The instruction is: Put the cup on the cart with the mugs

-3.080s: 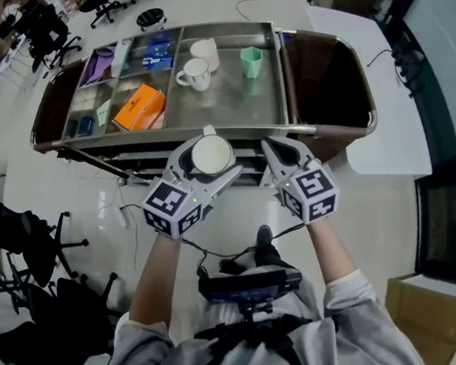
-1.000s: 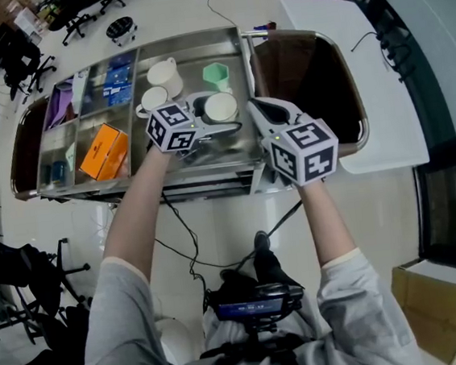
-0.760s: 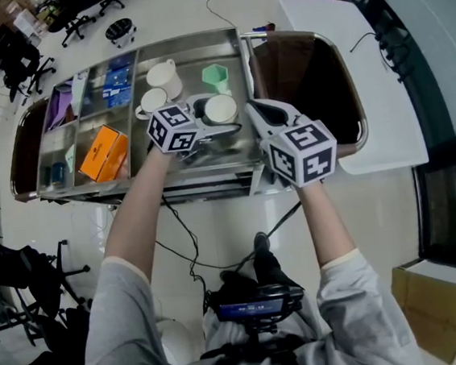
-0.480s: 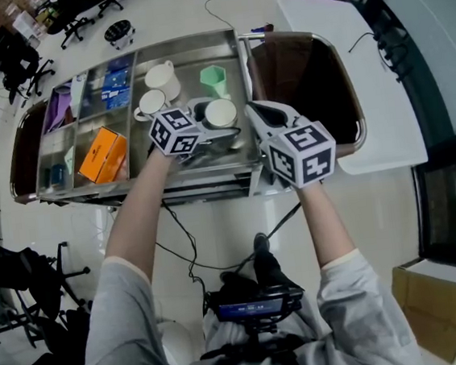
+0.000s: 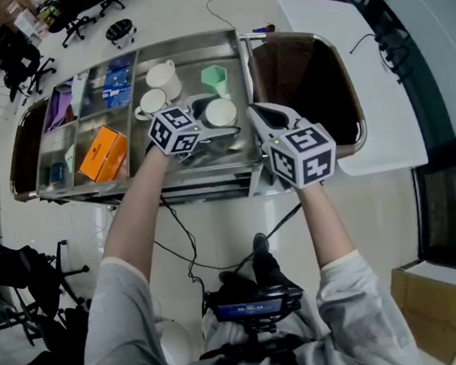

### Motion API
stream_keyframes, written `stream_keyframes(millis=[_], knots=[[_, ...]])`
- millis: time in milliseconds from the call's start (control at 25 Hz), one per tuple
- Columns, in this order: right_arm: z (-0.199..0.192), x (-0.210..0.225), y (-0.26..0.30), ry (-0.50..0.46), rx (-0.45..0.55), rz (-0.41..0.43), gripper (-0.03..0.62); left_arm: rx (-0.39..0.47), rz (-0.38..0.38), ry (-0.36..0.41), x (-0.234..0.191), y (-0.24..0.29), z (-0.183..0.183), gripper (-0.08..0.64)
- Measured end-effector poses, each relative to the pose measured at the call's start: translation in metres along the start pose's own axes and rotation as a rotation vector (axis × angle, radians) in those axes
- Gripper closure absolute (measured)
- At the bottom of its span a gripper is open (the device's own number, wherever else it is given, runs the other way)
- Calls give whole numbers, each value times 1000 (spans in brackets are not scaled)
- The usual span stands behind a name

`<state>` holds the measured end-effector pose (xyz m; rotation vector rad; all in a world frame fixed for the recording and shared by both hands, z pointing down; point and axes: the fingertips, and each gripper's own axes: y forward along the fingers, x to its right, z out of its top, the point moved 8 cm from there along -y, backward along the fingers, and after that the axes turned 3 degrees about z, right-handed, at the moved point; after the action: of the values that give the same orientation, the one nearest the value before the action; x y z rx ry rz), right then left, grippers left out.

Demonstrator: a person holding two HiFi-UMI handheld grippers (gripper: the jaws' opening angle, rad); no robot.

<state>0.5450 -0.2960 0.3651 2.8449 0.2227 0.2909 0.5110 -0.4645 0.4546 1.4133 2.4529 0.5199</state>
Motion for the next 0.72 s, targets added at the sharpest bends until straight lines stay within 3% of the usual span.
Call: stream_keyframes(millis=[160,400,720], knots=[[-2,-2,-3,2,1,-1,584,13,7,9,1,-8,10,91],[0,-9,-7,2,11,3,584,7,48,83,4,-32,30,91],[2,-46,-25,-31,17,-6,584,90,170,152,44,-107,68,91]])
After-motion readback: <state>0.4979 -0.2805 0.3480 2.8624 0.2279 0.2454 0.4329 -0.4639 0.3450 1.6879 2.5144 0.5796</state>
